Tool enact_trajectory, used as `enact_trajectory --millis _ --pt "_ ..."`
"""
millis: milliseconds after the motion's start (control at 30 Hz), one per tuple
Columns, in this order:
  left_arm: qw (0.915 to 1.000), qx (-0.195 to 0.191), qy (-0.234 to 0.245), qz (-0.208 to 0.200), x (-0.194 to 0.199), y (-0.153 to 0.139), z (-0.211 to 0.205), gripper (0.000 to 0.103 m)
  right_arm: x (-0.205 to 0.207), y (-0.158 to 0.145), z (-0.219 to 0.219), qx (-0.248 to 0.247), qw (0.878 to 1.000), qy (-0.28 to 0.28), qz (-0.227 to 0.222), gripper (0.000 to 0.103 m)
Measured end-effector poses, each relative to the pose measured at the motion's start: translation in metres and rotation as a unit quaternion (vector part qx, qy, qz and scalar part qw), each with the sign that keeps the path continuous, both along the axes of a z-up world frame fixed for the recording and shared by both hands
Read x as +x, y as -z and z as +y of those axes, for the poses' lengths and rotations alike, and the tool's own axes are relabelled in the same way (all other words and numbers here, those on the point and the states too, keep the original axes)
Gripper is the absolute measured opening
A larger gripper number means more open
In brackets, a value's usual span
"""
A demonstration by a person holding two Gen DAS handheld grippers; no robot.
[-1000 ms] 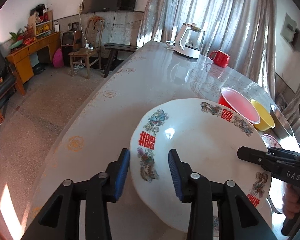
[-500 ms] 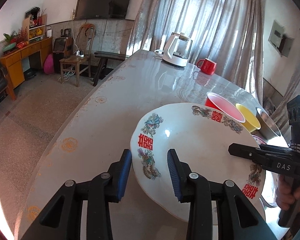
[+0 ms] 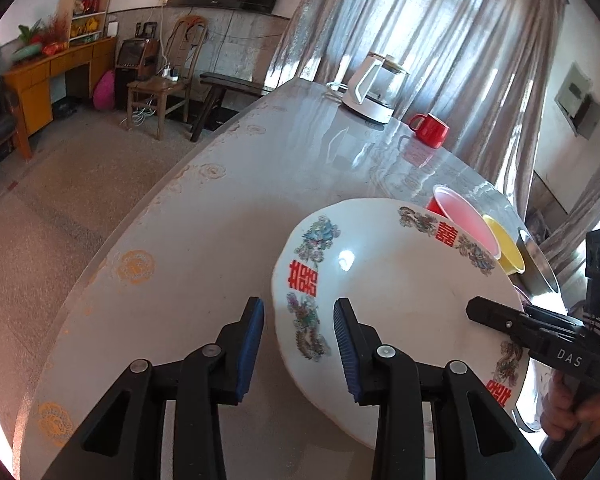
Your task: Organize plates and bowls
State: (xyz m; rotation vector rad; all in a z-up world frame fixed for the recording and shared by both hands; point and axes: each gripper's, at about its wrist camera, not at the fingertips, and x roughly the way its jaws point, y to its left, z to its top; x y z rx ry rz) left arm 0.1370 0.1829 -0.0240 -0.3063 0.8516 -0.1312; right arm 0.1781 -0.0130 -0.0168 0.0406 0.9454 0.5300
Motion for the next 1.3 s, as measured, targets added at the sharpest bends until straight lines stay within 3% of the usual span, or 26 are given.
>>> enact_trajectory --millis 133,233,367,500,867,900,933,967,1033,1067,1133,1233,1300 --pt "0.9998 -0.011 0.013 0.014 0.003 0.006 -0.003 0.036 0.001 0.002 -0.001 0.001 1.0 0.0 0.001 0.02" --pt "0.9997 0.013 0.018 0.0 0.002 0.003 -0.014 0.037 0.001 0.004 0.001 -0.005 1.0 -0.002 0.002 0.02" --pt "0.9996 0.001 0.024 -0.015 -0.008 -0.001 -0.01 0.031 0.0 0.003 -0.004 0.002 1.0 0.002 0.0 0.02" --pt "0.9987 0.03 0.028 -0.03 -0.017 -0.008 -0.014 0.031 -0.006 -0.002 -0.004 -0.004 1.0 -0.006 -0.014 0.02" --pt "0.9956 0.049 0.038 -0.07 -0.044 -0.037 -0.028 0.031 -0.032 -0.016 -0.023 0.016 0.999 0.006 -0.029 0.02" --pt "0.9947 0.035 0.054 -0.08 -0.046 -0.042 -0.031 0.019 -0.033 -0.016 -0.027 0.018 0.999 0.009 -0.027 0.02" --pt "0.9922 0.007 0.083 -0.092 -0.05 -0.049 -0.037 0.017 -0.036 -0.017 -0.03 0.02 0.999 0.011 -0.027 0.02" --pt "0.9892 0.005 0.1 -0.107 -0.055 -0.058 -0.048 0.017 -0.039 -0.019 -0.03 0.019 0.999 0.01 -0.029 0.02" --pt "0.98 0.06 0.12 -0.147 -0.065 -0.075 -0.08 0.017 -0.046 -0.022 -0.031 0.03 0.999 0.004 -0.028 0.02" --pt "0.9785 0.055 0.127 -0.152 -0.065 -0.078 -0.089 0.017 -0.05 -0.024 -0.03 0.029 0.999 -0.001 -0.032 0.02" --pt "0.9806 0.0 0.139 -0.138 -0.056 -0.079 -0.093 0.017 -0.051 -0.021 -0.024 0.012 1.0 0.001 -0.029 0.02" --pt "0.9874 -0.024 0.108 -0.113 -0.04 -0.073 -0.08 0.017 -0.042 -0.006 -0.034 0.021 1.0 0.019 -0.001 0.021" --pt "0.9901 -0.011 0.09 -0.108 -0.039 -0.074 -0.07 0.017 -0.038 -0.002 -0.04 0.024 0.999 0.027 0.005 0.021"
